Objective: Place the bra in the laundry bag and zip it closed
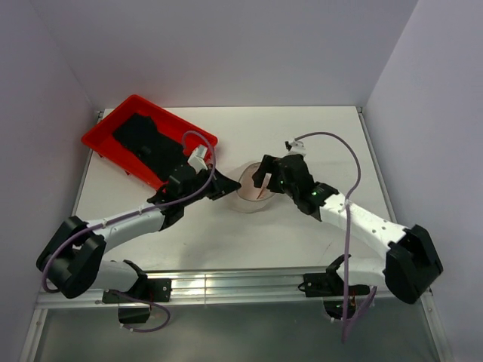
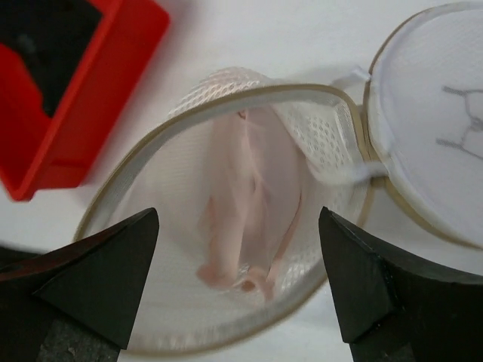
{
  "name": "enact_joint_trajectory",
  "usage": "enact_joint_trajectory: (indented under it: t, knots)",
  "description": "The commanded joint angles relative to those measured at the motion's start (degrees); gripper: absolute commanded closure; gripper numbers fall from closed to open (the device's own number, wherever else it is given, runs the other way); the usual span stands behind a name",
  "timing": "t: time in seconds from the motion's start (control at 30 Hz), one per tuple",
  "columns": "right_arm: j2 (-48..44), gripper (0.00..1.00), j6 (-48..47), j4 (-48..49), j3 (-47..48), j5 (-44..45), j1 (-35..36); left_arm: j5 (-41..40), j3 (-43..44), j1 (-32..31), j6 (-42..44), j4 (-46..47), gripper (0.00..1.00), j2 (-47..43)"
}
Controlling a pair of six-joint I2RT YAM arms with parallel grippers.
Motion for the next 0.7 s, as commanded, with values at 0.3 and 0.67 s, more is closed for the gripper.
enact_joint_trajectory:
  t: [0.3,0.67]
  knots:
    - [-8.73,0.74,-4.87,-2.06,-3.73,-2.85,-2.06,-7.52,-2.28,2.40,4.61,1.93,0.97,-2.46]
    - [-19.53,0.91,-1.09,1.46,-10.58,0.22,-2.06,-7.25,8.27,4.68,11.56,-2.20,0.67,3.17]
